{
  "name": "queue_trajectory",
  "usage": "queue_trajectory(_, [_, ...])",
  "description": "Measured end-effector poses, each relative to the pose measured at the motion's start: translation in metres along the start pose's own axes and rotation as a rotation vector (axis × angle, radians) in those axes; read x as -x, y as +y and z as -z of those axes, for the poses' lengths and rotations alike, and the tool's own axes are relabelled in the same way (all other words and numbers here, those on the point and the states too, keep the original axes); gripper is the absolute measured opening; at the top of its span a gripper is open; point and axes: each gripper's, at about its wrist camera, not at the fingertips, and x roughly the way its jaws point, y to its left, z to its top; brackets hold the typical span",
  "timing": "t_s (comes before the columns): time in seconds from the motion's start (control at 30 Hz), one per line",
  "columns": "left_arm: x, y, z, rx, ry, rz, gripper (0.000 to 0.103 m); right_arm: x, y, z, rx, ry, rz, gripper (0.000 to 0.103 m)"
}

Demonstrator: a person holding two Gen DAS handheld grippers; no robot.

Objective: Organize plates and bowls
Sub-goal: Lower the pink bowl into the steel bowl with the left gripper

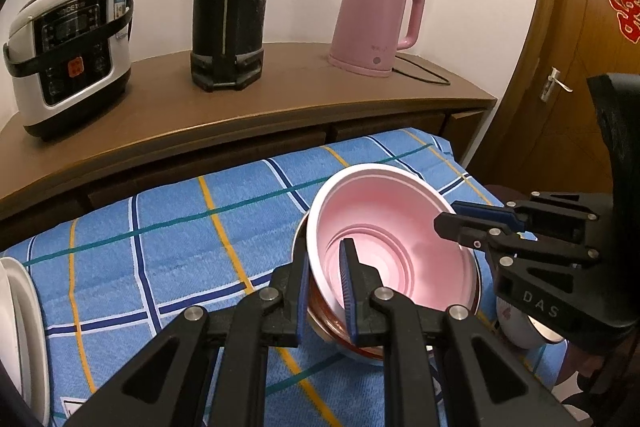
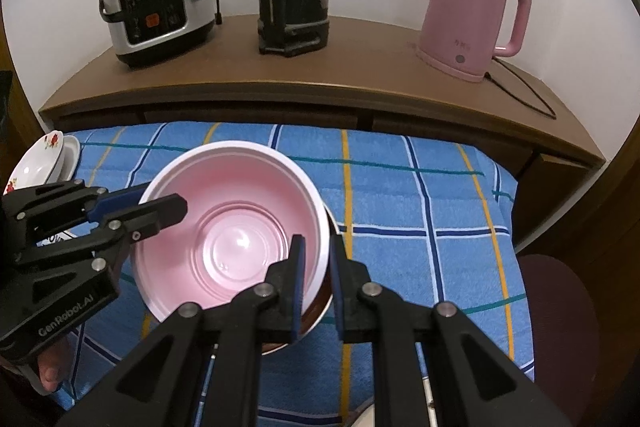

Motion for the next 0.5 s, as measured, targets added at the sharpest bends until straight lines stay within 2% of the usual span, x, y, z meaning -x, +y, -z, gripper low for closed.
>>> queue_trajectory(0.5, [-0.0005,0.0025,-0.0003,0.003,0.003,0.002,0.016,0.0008,0.0043,-0.0001,0.019,0.005,0.004,0.013])
